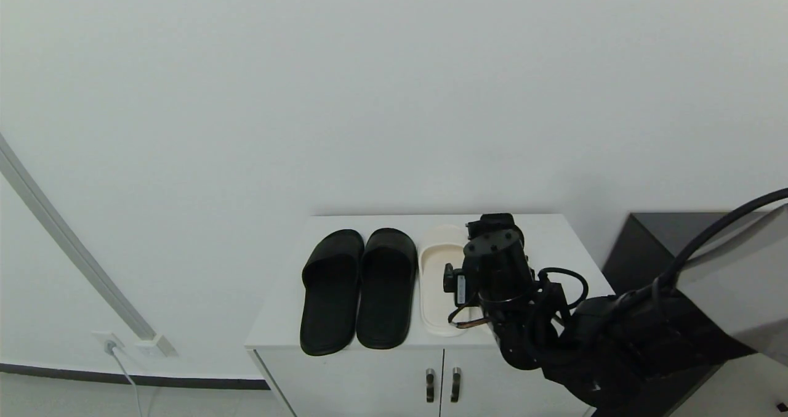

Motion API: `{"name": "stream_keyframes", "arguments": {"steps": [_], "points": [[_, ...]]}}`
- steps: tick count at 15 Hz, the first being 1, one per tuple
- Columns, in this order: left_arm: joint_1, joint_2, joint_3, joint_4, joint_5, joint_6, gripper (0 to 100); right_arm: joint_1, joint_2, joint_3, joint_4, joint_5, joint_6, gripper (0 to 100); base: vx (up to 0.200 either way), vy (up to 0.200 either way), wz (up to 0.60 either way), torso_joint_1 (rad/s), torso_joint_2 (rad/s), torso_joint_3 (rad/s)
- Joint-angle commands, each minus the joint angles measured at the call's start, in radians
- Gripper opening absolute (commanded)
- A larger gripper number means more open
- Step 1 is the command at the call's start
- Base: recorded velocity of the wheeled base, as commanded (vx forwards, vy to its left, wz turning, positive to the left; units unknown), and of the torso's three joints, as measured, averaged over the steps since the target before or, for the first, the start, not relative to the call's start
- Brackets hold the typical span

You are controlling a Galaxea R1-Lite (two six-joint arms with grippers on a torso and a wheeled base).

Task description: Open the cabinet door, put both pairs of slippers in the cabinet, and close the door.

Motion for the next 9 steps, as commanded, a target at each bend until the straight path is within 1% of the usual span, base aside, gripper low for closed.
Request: {"name": "stream_keyframes", "arguments": {"steps": [1, 5, 7, 9], "points": [[0.000, 0.002, 0.000, 0.000, 0.001, -0.001, 0, -0.018, 0.079, -0.060, -0.001, 0.001, -0.004, 100, 0.000, 0.000, 0.00, 0.000, 0.00, 0.000], [0.000, 0.000, 0.000, 0.000, 0.001, -0.001, 0, -0.053, 0.136, -0.136, -0.007, 0.003, -0.038, 100, 0.000, 0.000, 0.00, 0.000, 0.00, 0.000], [0.000, 0.002, 0.000, 0.000, 0.001, -0.001, 0, -0.073, 0.181, -0.181, -0.055, 0.001, -0.092, 100, 0.000, 0.000, 0.00, 0.000, 0.00, 0.000], [0.000, 0.000, 0.000, 0.000, 0.001, -0.001, 0, -0.079, 0.208, -0.196, -0.097, 0.003, -0.132, 100, 0.000, 0.000, 0.00, 0.000, 0.00, 0.000]]}}
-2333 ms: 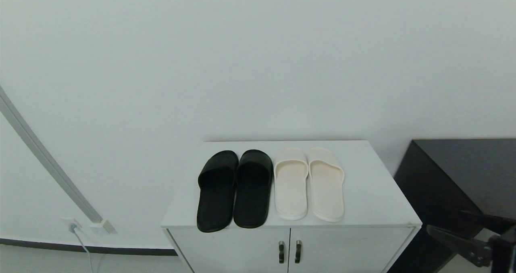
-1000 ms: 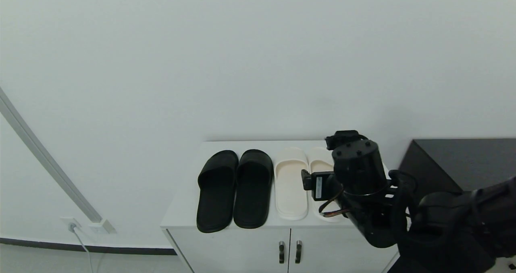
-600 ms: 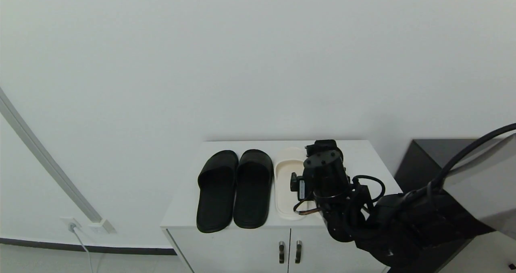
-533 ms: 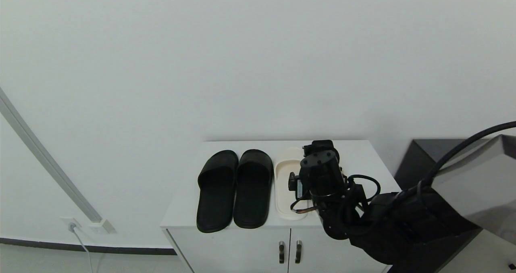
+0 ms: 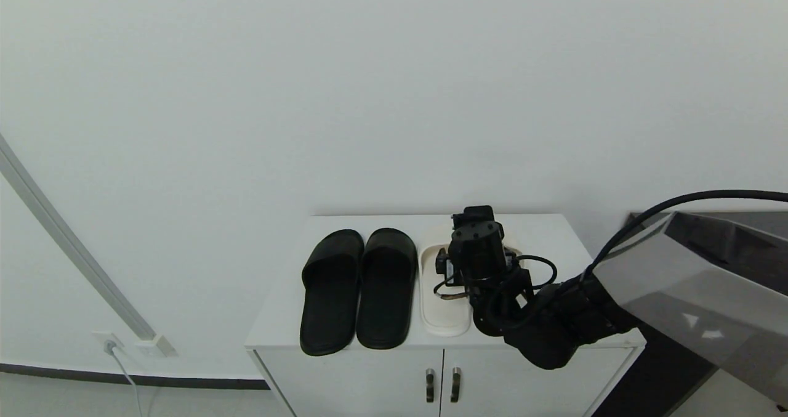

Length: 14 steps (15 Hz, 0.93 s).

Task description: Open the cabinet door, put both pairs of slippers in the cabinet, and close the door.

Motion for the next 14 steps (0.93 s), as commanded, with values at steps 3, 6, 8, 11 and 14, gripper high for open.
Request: {"name": "stream_keyframes", "arguments": {"steps": [3, 6, 8, 11, 14], "points": [[0.000, 0.000, 0.000, 0.000, 0.001, -0.001, 0, -0.015, 0.045, -0.030, -0.023, 0.001, -0.009, 100, 0.000, 0.000, 0.00, 0.000, 0.00, 0.000], [0.000, 0.000, 0.000, 0.000, 0.001, -0.001, 0, -0.021, 0.043, -0.029, -0.029, 0.000, -0.007, 0, 0.000, 0.000, 0.00, 0.000, 0.00, 0.000], [0.000, 0.000, 0.000, 0.000, 0.001, -0.001, 0, -0.024, 0.040, -0.026, -0.030, 0.001, -0.007, 0, 0.000, 0.000, 0.00, 0.000, 0.00, 0.000], [0.000, 0.000, 0.000, 0.000, 0.001, 0.002, 0, -0.028, 0.011, -0.004, -0.044, 0.009, -0.007, 0, 0.000, 0.000, 0.00, 0.000, 0.00, 0.000], [0.000, 0.000, 0.000, 0.000, 0.003, 0.001, 0, -0.025, -0.136, 0.089, -0.047, 0.072, -0.015, 0, 0.000, 0.000, 0.00, 0.000, 0.00, 0.000]]}}
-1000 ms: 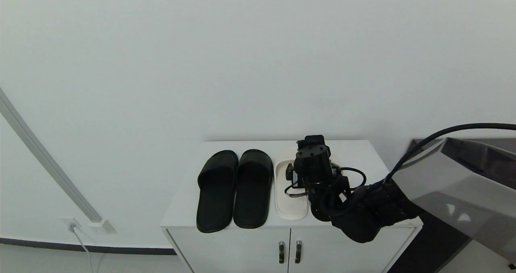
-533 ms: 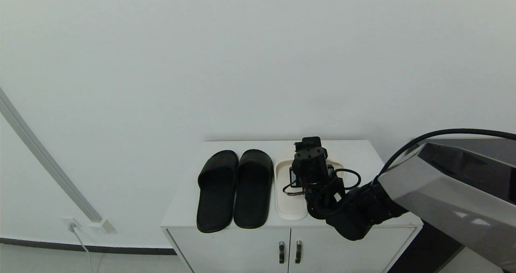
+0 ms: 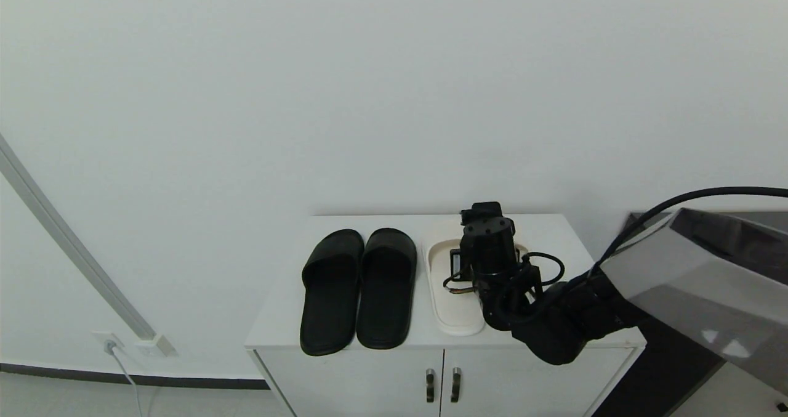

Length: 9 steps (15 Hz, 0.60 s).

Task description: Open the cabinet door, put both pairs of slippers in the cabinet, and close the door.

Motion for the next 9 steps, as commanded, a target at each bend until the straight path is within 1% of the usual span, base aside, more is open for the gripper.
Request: {"name": "stream_keyframes", "arguments": {"steps": [1, 3, 5, 6, 7, 8, 9], "points": [[0.000, 0.000, 0.000, 0.000, 0.001, -0.001, 0, 0.008, -0.151, 0.080, 0.002, 0.060, -0.014, 0, 0.000, 0.000, 0.00, 0.000, 0.00, 0.000], [0.000, 0.002, 0.000, 0.000, -0.001, 0.001, 0, 0.025, -0.339, 0.201, 0.002, 0.223, -0.083, 0, 0.000, 0.000, 0.00, 0.000, 0.00, 0.000], [0.000, 0.000, 0.000, 0.000, -0.001, 0.001, 0, 0.038, -0.498, 0.314, 0.016, 0.395, -0.106, 0, 0.000, 0.000, 0.00, 0.000, 0.00, 0.000], [0.000, 0.000, 0.000, 0.000, -0.001, 0.001, 0, 0.041, -0.546, 0.350, 0.023, 0.449, -0.112, 0, 0.000, 0.000, 0.00, 0.000, 0.00, 0.000], [0.000, 0.000, 0.000, 0.000, -0.001, 0.001, 0, 0.044, -0.612, 0.390, 0.046, 0.513, -0.118, 0, 0.000, 0.000, 0.00, 0.000, 0.00, 0.000], [0.000, 0.002, 0.000, 0.000, -0.001, 0.001, 0, 0.047, -0.707, 0.430, 0.102, 0.623, -0.120, 0, 0.000, 0.000, 0.00, 0.000, 0.00, 0.000], [0.000, 0.000, 0.000, 0.000, 0.001, 0.001, 0, 0.047, -0.760, 0.448, 0.135, 0.702, -0.120, 0, 0.000, 0.000, 0.00, 0.000, 0.00, 0.000]]}}
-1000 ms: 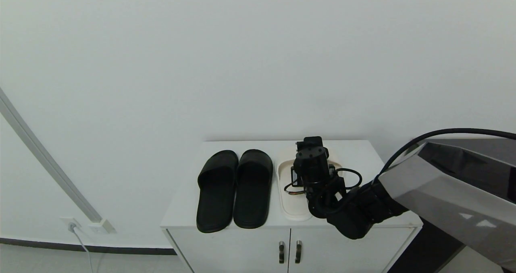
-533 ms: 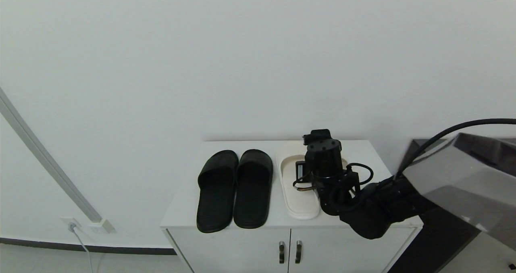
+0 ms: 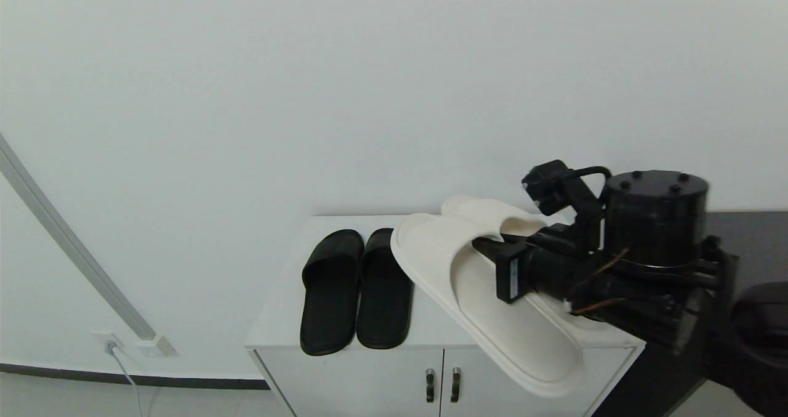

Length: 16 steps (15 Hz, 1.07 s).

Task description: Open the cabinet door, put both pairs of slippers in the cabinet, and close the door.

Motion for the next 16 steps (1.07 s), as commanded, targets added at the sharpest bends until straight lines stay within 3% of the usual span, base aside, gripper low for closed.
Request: {"name": "stream_keyframes", "arguments": {"steps": [1, 9, 16], "points": [[0.000, 0.000, 0.000, 0.000, 0.001, 0.000, 0, 0.009, -0.232, 0.081, 0.075, 0.158, -0.007, 0, 0.000, 0.000, 0.00, 0.000, 0.00, 0.000], [0.000, 0.000, 0.000, 0.000, 0.001, -0.002, 0, 0.028, -0.206, 0.080, 0.102, 0.170, -0.007, 0, 0.000, 0.000, 0.00, 0.000, 0.00, 0.000], [0.000, 0.000, 0.000, 0.000, 0.000, -0.002, 0, 0.037, -0.193, 0.098, 0.104, 0.172, -0.007, 0, -0.200, 0.000, 0.00, 0.004, 0.00, 0.004]]}}
